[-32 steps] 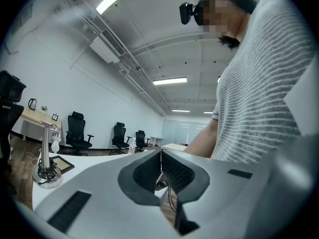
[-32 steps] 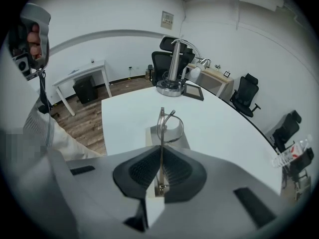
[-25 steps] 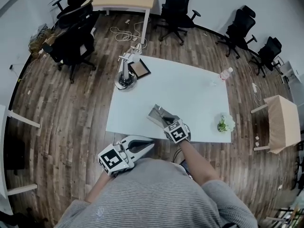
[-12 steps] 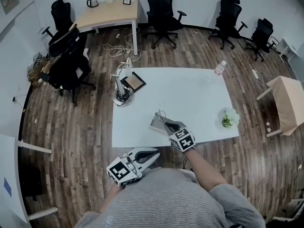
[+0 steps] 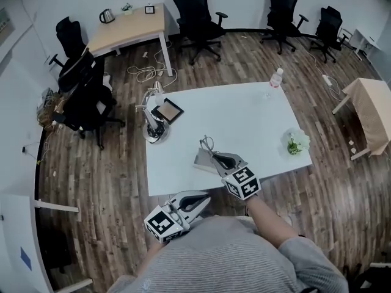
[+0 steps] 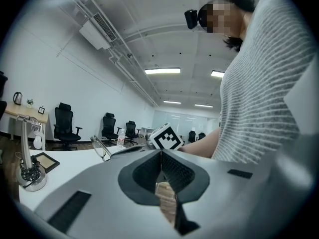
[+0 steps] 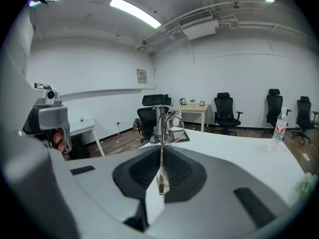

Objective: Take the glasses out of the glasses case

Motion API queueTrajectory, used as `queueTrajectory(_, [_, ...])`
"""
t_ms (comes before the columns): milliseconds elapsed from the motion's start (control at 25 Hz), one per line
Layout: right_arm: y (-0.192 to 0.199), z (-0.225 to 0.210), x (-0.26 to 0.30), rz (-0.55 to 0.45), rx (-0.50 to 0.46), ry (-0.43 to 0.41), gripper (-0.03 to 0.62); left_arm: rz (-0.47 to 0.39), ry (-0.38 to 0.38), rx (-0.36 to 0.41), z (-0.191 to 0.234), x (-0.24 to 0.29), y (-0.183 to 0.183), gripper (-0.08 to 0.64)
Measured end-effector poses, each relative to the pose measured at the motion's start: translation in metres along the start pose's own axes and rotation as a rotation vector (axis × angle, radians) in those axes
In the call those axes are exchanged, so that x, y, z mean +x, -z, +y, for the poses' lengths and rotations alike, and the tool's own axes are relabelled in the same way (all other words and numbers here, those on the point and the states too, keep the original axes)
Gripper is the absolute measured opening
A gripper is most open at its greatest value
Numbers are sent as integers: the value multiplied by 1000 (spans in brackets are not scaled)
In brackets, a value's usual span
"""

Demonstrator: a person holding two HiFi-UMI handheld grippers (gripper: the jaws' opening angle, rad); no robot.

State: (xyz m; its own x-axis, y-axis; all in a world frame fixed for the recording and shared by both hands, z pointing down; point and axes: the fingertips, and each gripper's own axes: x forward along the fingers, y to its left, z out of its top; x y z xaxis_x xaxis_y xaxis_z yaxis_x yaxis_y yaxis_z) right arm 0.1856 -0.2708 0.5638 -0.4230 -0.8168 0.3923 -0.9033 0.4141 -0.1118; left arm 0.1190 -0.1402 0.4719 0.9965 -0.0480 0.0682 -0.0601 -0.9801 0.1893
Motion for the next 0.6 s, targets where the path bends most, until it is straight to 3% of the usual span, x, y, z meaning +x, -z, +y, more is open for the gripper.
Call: queueTrajectory(600, [-64,34,-60,-261,30,-66,26,21,-9,26,-10,13,-1,12])
